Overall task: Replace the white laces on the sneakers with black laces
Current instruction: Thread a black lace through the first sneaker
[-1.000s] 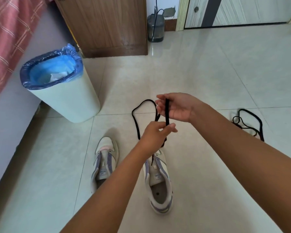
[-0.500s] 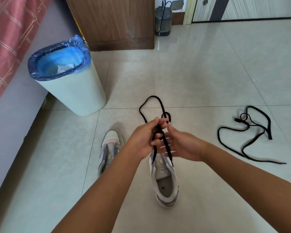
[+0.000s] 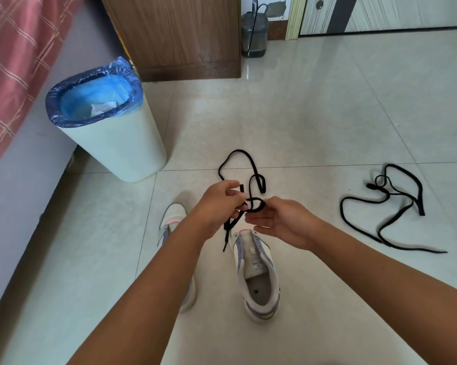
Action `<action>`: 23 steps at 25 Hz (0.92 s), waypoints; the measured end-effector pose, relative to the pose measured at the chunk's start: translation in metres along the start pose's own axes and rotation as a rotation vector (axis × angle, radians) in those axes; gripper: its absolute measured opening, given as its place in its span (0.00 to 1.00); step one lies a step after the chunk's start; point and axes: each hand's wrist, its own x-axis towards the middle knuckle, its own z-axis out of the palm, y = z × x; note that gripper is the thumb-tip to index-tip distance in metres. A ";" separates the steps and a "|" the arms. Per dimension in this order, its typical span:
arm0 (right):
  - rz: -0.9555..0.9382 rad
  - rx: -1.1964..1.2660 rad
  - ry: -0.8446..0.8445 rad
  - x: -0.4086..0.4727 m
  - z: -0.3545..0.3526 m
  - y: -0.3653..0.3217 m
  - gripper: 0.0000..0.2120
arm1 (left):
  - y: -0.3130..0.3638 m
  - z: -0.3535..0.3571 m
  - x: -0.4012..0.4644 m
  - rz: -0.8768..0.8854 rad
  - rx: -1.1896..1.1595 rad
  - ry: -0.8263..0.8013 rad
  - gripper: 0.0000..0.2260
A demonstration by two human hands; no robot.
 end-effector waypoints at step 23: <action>0.040 0.448 0.096 0.013 0.010 -0.020 0.11 | -0.047 -0.028 -0.021 -0.182 0.560 -0.318 0.09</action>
